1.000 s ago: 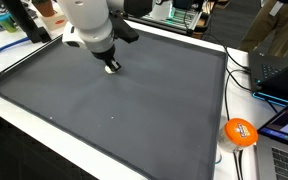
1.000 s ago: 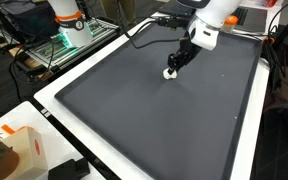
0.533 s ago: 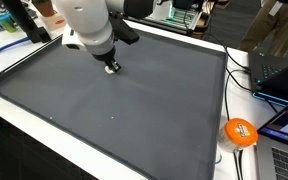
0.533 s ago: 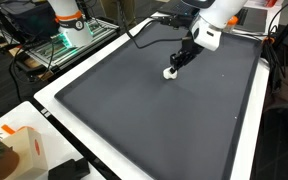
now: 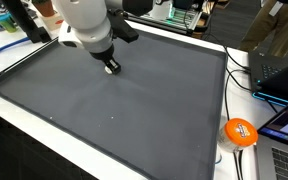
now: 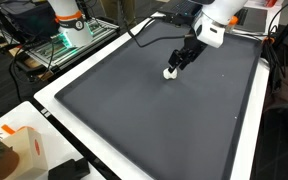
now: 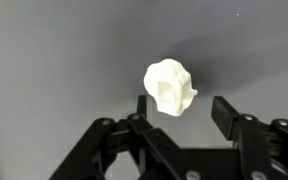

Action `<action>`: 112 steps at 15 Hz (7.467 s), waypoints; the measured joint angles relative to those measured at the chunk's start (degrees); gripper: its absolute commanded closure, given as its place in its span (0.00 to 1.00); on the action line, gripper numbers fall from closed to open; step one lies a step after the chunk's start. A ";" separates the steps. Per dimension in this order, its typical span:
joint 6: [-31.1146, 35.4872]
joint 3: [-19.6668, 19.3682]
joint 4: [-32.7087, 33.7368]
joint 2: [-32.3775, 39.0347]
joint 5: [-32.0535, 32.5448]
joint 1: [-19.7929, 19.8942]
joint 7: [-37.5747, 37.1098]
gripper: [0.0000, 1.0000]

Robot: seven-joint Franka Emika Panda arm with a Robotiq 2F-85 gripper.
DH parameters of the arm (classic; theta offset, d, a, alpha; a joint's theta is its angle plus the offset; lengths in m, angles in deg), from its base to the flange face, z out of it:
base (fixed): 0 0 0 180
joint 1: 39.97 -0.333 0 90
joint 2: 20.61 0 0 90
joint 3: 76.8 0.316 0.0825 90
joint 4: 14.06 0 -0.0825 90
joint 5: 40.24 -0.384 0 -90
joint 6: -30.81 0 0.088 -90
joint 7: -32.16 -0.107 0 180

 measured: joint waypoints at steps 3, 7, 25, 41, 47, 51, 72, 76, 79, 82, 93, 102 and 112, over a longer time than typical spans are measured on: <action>-0.10 -0.01 -1.14 -2.96 0.00 0.05 0.89 0.00; 1.08 -0.01 -5.56 -10.10 0.13 0.08 1.21 0.00; -30.75 2.04 23.26 0.27 -1.18 3.62 14.84 0.00; -44.06 2.22 53.75 25.34 -9.19 6.20 9.91 0.00; -43.75 2.25 53.91 26.66 -9.35 6.25 10.36 0.00; -43.56 2.17 53.92 28.93 -9.21 6.54 12.25 0.00; -44.17 2.20 54.39 32.79 -9.32 6.98 13.40 0.00; -44.17 2.20 55.12 33.40 -9.29 6.98 13.44 0.00; -44.17 2.20 55.54 33.36 -9.29 6.99 13.55 0.00; -44.09 2.19 55.84 32.89 -9.29 7.16 13.58 0.00; -31.80 2.25 55.19 29.20 -10.37 9.23 14.51 0.00; -38.79 2.56 47.39 21.04 -10.34 10.34 29.51 0.00; -31.25 1.16 39.90 17.98 -10.63 11.08 21.30 0.00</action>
